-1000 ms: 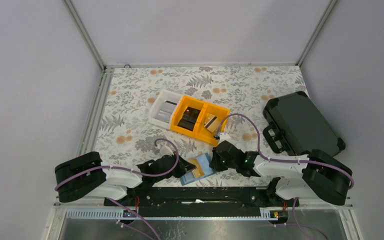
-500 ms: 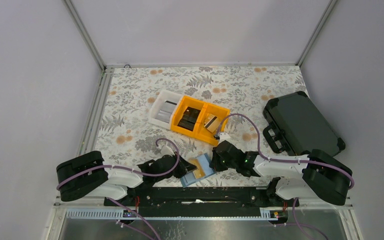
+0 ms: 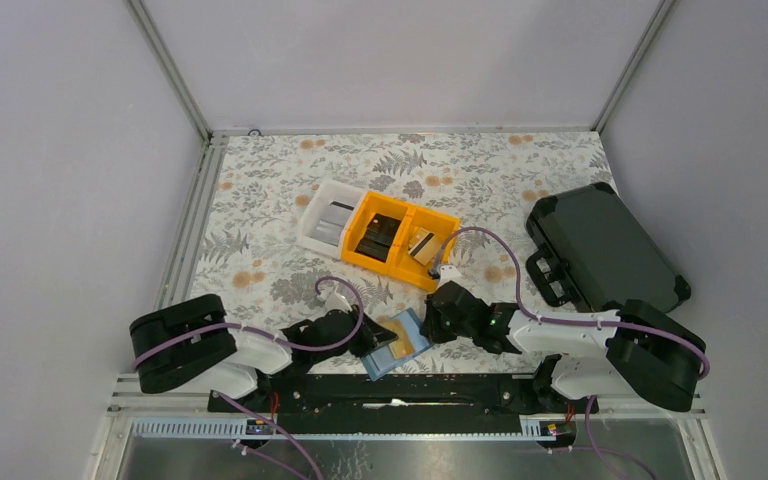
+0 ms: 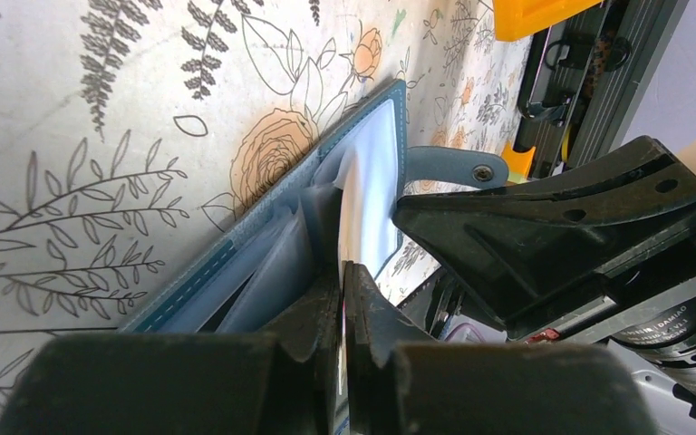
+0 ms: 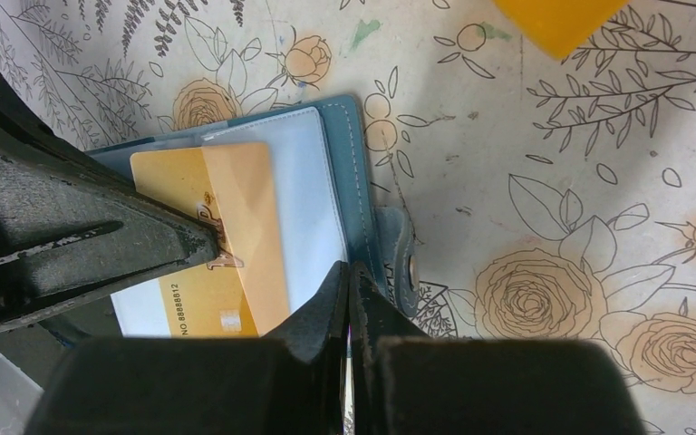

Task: Put the credit cards into the card holder
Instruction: Insert the credit card into the card holder.

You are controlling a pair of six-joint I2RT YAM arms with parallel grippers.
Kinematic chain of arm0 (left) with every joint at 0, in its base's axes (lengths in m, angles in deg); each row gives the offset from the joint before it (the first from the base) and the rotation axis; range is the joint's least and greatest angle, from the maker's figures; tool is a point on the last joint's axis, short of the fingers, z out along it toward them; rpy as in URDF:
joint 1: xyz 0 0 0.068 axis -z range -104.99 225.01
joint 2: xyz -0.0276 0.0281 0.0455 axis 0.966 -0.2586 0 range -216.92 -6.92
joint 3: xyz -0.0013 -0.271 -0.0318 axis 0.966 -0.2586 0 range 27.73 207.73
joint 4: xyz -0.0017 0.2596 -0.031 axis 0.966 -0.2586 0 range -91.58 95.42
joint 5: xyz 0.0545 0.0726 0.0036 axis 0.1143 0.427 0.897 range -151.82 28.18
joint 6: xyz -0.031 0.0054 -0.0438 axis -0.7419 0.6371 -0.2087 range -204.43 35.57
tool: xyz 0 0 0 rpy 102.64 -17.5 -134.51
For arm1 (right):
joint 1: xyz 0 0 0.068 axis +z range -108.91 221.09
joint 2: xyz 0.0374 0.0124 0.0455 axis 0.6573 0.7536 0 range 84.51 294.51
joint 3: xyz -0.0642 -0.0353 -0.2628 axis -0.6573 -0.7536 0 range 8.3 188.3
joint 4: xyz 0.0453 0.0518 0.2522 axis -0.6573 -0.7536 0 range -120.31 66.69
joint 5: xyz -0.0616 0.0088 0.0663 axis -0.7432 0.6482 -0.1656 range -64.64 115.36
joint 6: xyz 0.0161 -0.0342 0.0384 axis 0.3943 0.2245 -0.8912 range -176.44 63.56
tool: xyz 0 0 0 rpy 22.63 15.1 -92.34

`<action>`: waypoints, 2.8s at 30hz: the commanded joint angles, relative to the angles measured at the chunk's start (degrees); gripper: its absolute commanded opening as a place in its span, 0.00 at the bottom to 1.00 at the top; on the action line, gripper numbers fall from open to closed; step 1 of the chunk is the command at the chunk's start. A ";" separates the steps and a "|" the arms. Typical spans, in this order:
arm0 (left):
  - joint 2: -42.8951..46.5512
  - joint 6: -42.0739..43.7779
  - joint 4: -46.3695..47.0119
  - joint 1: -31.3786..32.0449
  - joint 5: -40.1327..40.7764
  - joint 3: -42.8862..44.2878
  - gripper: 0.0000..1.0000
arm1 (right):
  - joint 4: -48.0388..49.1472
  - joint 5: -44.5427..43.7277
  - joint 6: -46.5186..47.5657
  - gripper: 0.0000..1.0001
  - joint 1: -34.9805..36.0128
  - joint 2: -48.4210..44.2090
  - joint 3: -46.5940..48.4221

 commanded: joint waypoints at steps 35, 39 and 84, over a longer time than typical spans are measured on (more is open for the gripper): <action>10.21 1.84 -33.92 3.83 -0.47 10.60 0.55 | -4.20 -2.48 2.02 0.00 0.34 -1.20 0.12; 8.62 3.14 -34.37 3.80 -1.01 12.36 0.44 | -4.20 -2.50 1.93 0.00 0.34 -1.49 -0.03; -2.33 13.97 -46.32 2.78 0.66 29.91 0.44 | -1.67 -1.23 2.18 0.00 0.34 -2.45 -1.43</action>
